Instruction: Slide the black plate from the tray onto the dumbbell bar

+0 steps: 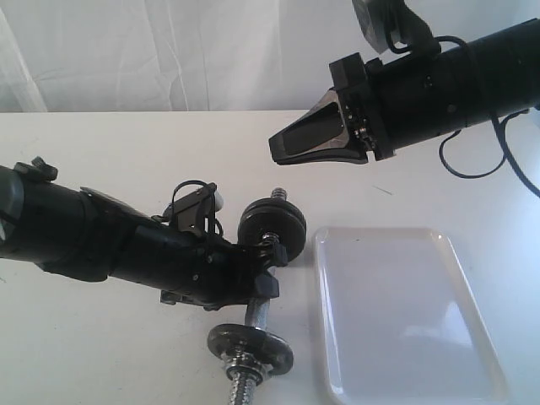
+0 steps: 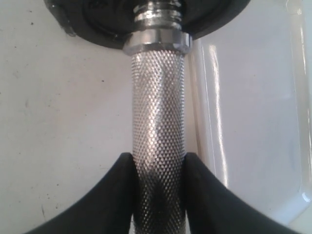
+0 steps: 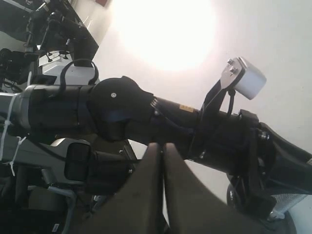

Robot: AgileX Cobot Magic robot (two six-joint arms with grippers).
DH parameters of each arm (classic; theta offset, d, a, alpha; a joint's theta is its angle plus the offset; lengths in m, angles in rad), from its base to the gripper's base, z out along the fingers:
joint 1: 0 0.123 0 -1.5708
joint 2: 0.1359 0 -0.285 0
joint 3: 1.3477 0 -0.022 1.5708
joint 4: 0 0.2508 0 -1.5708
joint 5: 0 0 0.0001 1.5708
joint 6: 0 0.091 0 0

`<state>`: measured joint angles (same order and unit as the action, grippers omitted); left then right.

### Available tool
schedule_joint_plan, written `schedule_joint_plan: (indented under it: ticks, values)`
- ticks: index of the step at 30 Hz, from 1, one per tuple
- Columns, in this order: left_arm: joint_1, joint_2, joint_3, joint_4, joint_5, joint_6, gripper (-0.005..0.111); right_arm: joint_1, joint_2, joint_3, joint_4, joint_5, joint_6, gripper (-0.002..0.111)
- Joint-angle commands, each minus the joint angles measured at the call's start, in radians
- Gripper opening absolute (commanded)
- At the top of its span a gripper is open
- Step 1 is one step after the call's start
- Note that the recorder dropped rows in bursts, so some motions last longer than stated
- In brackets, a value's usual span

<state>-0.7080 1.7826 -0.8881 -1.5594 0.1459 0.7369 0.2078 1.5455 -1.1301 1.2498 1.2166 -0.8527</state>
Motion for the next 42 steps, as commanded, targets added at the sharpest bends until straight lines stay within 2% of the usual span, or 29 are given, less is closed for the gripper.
schedule_joint_plan:
  ticks: [1, 15, 20, 30, 35, 42]
  values:
    - [-0.002, 0.002, -0.01, -0.055, 0.062, -0.005, 0.0, 0.0, -0.009, 0.004, 0.002, 0.005, 0.002, 0.001]
    - [-0.002, 0.008, -0.01, -0.055, 0.067, 0.0, 0.0, 0.0, -0.009, 0.004, 0.002, 0.005, 0.012, 0.001]
    - [-0.002, 0.008, -0.01, -0.055, 0.065, 0.055, 0.0, 0.0, -0.009, 0.004, 0.002, 0.005, 0.012, 0.001]
    - [-0.002, 0.01, -0.01, -0.055, 0.065, 0.044, 0.0, 0.0, -0.009, 0.004, 0.002, 0.005, 0.012, 0.001]
    - [-0.002, 0.01, -0.01, -0.122, 0.06, 0.042, 0.0, 0.0, -0.009, 0.004, 0.002, 0.005, 0.012, 0.001]
    - [-0.002, 0.01, -0.01, -0.122, 0.045, -0.002, 0.0, 0.0, -0.009, 0.004, 0.002, 0.005, 0.012, 0.001]
